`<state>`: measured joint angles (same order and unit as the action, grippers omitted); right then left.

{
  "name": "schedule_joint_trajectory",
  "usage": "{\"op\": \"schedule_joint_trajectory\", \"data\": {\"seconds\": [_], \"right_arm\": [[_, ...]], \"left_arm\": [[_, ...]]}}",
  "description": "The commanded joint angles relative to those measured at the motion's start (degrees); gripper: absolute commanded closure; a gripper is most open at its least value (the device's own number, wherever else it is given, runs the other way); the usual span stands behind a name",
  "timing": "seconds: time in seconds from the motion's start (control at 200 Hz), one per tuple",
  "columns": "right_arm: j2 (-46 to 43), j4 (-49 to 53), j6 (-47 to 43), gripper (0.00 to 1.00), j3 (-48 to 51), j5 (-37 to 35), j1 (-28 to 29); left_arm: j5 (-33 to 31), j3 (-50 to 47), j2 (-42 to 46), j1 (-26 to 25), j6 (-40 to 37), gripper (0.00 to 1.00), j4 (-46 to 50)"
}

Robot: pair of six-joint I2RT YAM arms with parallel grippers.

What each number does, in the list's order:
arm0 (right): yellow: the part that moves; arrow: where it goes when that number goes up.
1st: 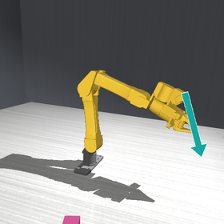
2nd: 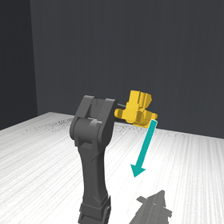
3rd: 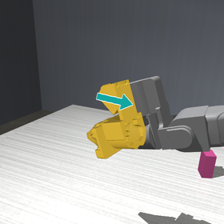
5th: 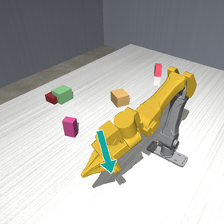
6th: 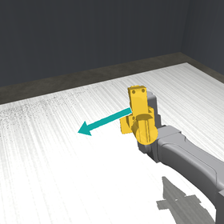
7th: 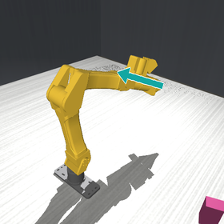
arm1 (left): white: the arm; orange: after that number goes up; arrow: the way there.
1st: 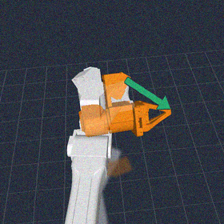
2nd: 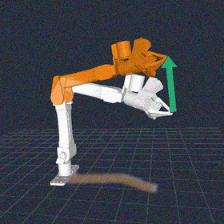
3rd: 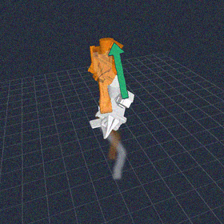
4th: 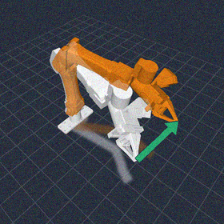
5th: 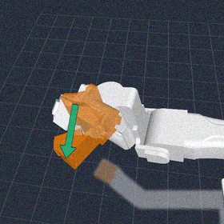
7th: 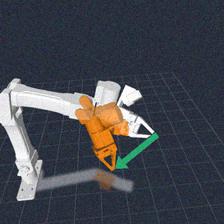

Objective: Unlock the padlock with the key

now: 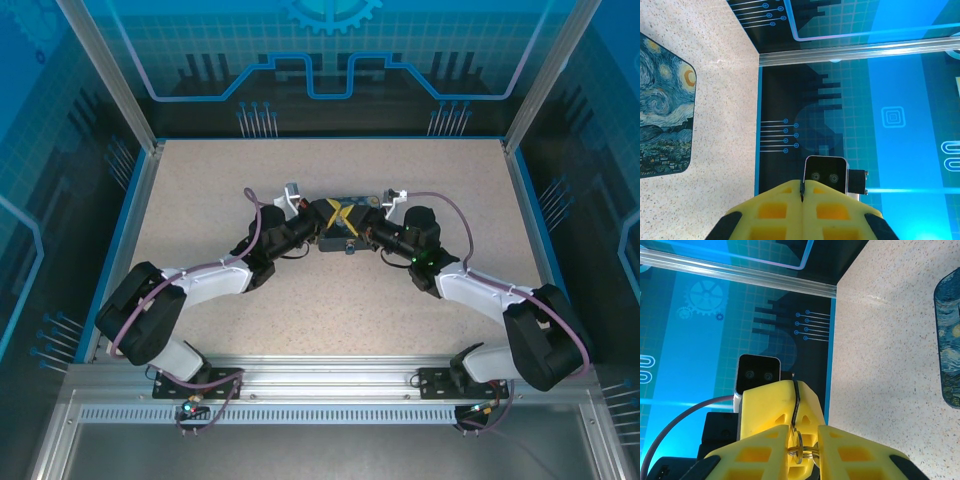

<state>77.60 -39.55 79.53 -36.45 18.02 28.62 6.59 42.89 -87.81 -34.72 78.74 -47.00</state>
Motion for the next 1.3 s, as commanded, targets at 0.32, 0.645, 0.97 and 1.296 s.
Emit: {"op": "schedule_joint_trajectory", "data": {"seconds": [0.32,0.645,0.97,1.296], "right_arm": [[0.27,-0.97,0.02,0.67,-2.16,-1.48,0.48],[-1.05,3.26,-2.84,0.67,-3.08,-1.9,-0.91],[-2.09,7.28,-7.81,0.62,-5.79,-1.17,-1.39],[1.19,1.7,-4.01,0.65,-4.31,1.45,-0.76]], "left_arm": [[-1.4,-0.96,0.38,-0.62,-0.86,1.0,-1.39],[-1.36,-0.97,0.56,-0.67,-0.71,1.0,-1.54],[-1.32,-0.83,0.7,-0.62,-0.96,1.0,-1.37],[-1.67,-0.39,0.97,-0.78,-1.25,1.0,-0.5]]}}
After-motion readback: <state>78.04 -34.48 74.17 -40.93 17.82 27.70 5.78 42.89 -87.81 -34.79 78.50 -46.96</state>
